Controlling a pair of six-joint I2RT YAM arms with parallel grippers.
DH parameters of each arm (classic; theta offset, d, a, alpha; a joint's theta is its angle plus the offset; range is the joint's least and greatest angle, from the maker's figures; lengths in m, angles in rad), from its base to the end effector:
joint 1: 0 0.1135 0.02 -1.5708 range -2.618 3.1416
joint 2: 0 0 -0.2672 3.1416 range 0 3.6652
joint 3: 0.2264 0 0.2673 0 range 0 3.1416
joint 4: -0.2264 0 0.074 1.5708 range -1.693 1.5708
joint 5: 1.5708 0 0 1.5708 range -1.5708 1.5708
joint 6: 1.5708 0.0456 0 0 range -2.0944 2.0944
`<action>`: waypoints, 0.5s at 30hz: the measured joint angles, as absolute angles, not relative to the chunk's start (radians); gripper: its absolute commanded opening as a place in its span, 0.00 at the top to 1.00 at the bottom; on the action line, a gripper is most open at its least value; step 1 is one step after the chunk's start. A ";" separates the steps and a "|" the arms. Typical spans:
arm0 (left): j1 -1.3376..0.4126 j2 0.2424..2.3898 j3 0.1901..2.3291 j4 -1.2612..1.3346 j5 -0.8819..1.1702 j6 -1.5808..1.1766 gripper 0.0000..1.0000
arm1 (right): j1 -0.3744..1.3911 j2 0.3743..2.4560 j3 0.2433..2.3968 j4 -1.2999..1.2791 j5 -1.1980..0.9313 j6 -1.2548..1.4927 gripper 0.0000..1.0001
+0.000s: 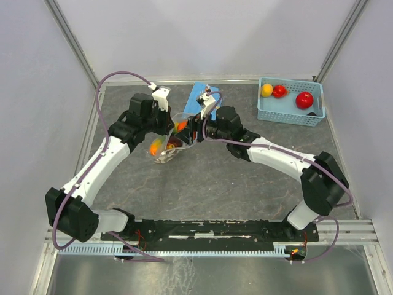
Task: Place the food in the zip-top bag and seal the zipper
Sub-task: Place the fake fruit in the zipper food storage bag.
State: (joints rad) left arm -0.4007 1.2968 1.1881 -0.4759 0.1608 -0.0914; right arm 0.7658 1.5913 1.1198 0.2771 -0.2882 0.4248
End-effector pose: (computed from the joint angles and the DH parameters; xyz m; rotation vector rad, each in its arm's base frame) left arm 0.2848 -0.1286 0.3364 0.4292 2.1398 -0.4558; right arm 0.2796 0.2868 0.2930 -0.5409 1.8176 1.0945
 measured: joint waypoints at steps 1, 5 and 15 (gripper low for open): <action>-0.401 1.297 1.188 -0.476 0.162 -0.091 0.97 | 0.766 1.602 1.127 0.277 -0.284 0.427 0.49; -0.401 1.297 1.188 -0.476 0.164 -0.092 0.97 | 0.766 1.637 1.145 0.279 -0.252 0.430 0.46; -0.401 1.296 1.188 -0.476 0.168 -0.092 0.97 | 0.769 1.720 1.164 0.283 -0.150 0.426 0.32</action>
State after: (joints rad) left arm -0.4007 1.2964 1.1881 -0.4759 0.1684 -0.0921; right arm 0.7689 1.7203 1.1645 0.2829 -0.1497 0.4259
